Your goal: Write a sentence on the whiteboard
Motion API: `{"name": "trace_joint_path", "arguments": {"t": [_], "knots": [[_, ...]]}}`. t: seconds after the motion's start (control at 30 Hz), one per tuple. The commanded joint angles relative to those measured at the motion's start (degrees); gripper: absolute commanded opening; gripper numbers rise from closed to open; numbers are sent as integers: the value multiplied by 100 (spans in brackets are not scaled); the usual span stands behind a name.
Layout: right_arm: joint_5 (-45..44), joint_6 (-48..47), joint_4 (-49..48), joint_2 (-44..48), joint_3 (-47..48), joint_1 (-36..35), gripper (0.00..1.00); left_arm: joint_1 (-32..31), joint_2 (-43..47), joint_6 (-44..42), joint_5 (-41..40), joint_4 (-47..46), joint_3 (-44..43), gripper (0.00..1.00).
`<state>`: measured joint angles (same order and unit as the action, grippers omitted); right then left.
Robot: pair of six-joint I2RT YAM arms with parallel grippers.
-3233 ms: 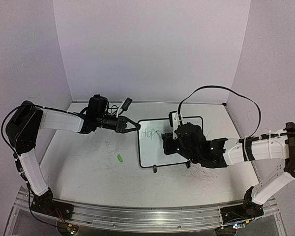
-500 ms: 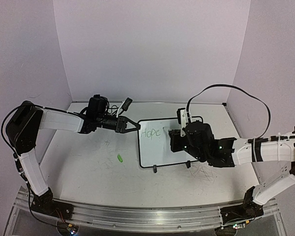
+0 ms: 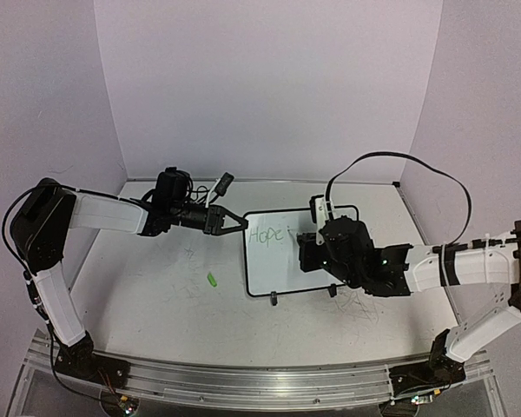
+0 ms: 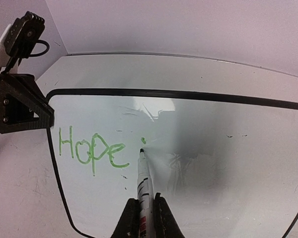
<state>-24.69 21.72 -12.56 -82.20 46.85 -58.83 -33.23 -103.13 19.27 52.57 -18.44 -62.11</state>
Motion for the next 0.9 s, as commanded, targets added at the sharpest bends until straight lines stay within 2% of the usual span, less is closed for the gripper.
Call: {"name": "trace_joint_path", "arguments": {"t": [0.0,0.87], "knots": [[-260,98,-46,-66,155,18,0,-45,284,51,236,-99,18,0],[-146,403,280,-39,-114,-86,0,-51,318,49,217,-99,28,0]]}}
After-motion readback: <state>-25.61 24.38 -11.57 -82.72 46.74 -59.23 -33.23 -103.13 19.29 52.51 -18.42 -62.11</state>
